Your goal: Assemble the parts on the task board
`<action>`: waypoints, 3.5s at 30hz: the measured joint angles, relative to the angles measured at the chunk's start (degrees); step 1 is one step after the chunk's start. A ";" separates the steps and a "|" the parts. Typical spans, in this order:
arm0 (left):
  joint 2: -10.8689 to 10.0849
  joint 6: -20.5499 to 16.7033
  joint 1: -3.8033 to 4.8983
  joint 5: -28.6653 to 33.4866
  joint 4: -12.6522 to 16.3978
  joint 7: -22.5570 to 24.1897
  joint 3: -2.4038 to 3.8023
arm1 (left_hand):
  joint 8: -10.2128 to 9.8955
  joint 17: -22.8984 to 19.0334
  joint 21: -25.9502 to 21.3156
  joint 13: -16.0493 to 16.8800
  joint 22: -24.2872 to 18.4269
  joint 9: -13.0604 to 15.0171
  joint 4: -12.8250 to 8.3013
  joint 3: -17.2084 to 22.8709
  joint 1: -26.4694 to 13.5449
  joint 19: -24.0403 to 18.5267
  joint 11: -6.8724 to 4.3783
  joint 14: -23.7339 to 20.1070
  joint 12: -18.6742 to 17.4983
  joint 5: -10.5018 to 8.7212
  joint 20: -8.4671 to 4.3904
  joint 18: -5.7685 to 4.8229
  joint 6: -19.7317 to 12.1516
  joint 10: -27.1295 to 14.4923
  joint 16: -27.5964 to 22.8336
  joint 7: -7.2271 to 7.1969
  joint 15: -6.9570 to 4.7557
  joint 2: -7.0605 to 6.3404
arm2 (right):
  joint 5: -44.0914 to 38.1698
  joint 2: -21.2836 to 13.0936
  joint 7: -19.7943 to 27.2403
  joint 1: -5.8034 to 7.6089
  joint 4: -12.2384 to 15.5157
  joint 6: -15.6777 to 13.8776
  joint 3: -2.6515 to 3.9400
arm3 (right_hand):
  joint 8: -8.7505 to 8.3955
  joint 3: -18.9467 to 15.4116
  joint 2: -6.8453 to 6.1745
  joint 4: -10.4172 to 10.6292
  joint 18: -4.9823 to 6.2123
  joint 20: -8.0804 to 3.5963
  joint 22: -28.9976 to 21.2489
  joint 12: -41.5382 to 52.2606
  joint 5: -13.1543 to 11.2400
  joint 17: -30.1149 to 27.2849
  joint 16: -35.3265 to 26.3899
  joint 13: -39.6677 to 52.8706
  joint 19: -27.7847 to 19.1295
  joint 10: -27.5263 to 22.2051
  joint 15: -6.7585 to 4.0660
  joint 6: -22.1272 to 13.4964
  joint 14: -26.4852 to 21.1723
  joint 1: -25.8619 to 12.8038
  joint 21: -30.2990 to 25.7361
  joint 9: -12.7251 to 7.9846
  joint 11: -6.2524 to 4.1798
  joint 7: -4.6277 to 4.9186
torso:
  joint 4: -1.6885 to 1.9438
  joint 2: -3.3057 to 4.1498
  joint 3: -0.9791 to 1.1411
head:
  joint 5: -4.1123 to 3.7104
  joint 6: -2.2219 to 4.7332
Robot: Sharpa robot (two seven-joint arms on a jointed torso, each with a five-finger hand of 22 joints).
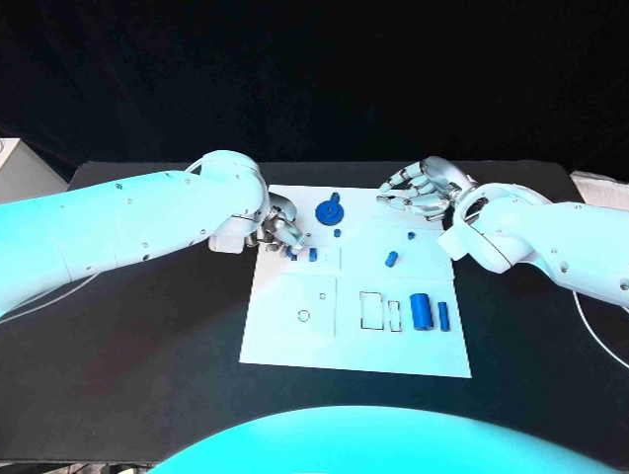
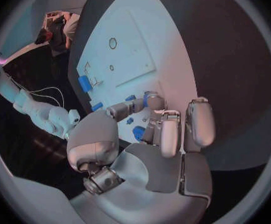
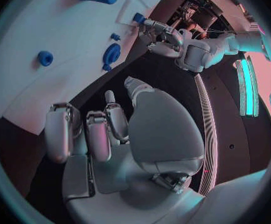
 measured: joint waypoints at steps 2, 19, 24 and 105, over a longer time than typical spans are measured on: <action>-0.02 0.01 -0.01 0.00 0.01 0.00 0.00 | 0.00 0.00 0.00 0.00 0.00 0.00 0.00 0.00 0.00 0.00 0.00 0.00 0.00 0.00 0.00 0.00 0.00 0.00 0.00 0.00 0.00 0.00 | 0.00 -0.01 0.00 0.00 0.00 0.00 0.00 | 0.00 0.00 0.00 0.00 0.00 0.00 0.00 0.00 0.07 0.00 0.00 0.00 0.00 0.00 0.00 0.00 0.00 0.00 0.00 0.00 0.00 0.00 | 0.00 0.00 -0.01 | 0.00 0.00; -0.11 0.07 0.00 -0.02 0.13 0.04 0.00 | -0.06 0.00 0.00 0.10 0.00 -0.02 -0.08 -0.08 0.28 0.00 -0.02 0.00 0.00 0.01 0.00 0.00 0.34 -0.03 0.00 0.06 0.01 -0.27 | 0.00 0.02 -0.01 0.00 0.00 0.03 0.00 | 0.00 0.00 0.00 0.00 0.00 0.00 -0.02 0.00 0.35 0.00 0.00 -0.01 0.00 0.00 0.00 0.00 0.00 0.00 0.00 0.00 0.00 0.00 | 0.03 0.01 -0.05 | -0.03 0.00; -0.09 0.12 0.00 -0.05 0.11 0.04 0.00 | -0.13 0.00 0.00 0.10 0.00 0.01 -0.10 -0.10 0.27 0.00 -0.04 0.00 0.00 0.01 0.00 0.00 0.34 -0.06 0.00 0.06 0.01 -0.27 | 0.00 0.02 -0.01 0.00 0.00 0.03 0.00 | 0.00 0.00 0.00 0.00 0.00 0.00 -0.02 0.00 0.35 0.00 0.00 -0.02 0.00 0.00 0.00 0.00 0.00 0.00 0.00 0.00 0.00 0.00 | 0.04 0.00 -0.04 | 0.02 0.00; 0.06 -0.94 -0.40 0.54 1.47 -3.69 0.24 | -2.18 0.00 0.49 1.96 0.00 0.13 -1.03 -1.03 1.73 1.03 -0.54 0.05 0.50 3.08 -0.19 0.00 2.27 2.15 0.19 -0.20 -0.27 -1.73 | 0.00 -0.13 0.01 -0.01 0.06 0.06 -0.01 | 0.33 0.40 0.00 -0.07 0.00 0.00 -0.02 0.00 0.35 0.02 0.00 0.00 0.00 0.00 0.00 0.00 0.00 0.00 0.00 0.00 0.00 0.00 | 0.01 -0.01 0.00 | -0.18 0.00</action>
